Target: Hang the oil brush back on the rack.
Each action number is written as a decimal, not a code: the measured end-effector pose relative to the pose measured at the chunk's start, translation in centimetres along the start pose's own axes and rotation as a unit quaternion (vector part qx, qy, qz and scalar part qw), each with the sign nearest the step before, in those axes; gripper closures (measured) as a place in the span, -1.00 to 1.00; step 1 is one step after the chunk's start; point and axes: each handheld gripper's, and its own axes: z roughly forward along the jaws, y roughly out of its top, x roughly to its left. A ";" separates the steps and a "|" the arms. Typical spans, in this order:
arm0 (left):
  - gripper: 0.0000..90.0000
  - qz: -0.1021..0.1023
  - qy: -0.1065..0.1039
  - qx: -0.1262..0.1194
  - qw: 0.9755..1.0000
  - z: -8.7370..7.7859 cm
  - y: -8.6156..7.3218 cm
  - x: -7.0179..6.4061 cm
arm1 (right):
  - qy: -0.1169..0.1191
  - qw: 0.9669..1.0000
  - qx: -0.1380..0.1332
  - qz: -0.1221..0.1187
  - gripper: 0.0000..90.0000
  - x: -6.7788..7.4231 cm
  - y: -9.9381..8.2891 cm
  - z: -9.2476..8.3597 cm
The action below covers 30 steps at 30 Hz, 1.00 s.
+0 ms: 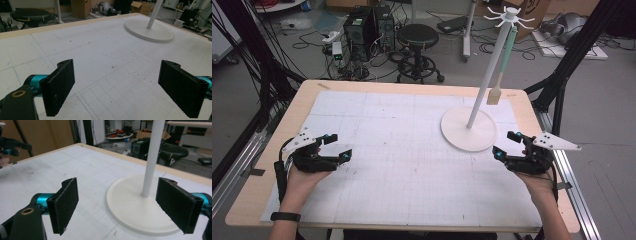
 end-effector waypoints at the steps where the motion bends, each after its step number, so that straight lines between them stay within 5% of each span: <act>1: -0.68 0.001 0.000 0.000 1.000 0.0 0.0 0.0 | 0.001 1.000 0.005 0.004 -0.66 0.1 -0.4 0.1; 14: -0.68 -0.001 0.005 -0.004 1.000 -0.2 -0.7 0.0 | 0.002 1.000 0.023 0.004 -0.69 0.1 -4.6 0.6; 30: -0.68 0.007 0.007 -0.003 1.000 -0.2 -0.7 -0.1 | -0.005 0.999 0.042 0.008 -0.71 -0.2 -5.4 0.7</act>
